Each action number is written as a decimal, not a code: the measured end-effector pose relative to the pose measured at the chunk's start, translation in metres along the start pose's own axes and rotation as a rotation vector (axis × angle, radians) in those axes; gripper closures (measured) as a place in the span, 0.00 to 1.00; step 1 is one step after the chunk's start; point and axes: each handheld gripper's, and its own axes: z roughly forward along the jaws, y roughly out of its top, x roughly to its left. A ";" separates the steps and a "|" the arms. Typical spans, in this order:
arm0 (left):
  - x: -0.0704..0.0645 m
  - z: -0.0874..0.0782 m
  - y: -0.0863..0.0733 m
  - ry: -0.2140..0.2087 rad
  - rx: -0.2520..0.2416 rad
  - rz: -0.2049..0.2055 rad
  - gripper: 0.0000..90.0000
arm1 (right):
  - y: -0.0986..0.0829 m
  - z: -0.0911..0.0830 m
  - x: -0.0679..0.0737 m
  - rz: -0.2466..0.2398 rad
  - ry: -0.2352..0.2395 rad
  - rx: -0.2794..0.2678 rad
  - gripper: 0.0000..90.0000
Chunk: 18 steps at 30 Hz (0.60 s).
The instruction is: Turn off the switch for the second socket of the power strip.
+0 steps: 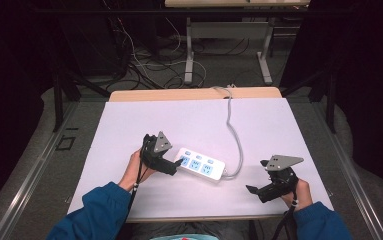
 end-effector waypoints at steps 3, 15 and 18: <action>0.000 0.003 0.003 -0.005 0.002 -0.005 0.01 | 0.000 0.000 0.000 0.001 0.000 0.000 0.00; 0.001 0.016 0.010 -0.020 0.022 -0.011 0.00 | 0.000 0.001 -0.001 -0.007 0.000 -0.001 0.00; 0.001 0.020 0.012 -0.021 0.019 -0.010 0.00 | 0.000 0.000 0.000 -0.001 0.000 0.001 0.00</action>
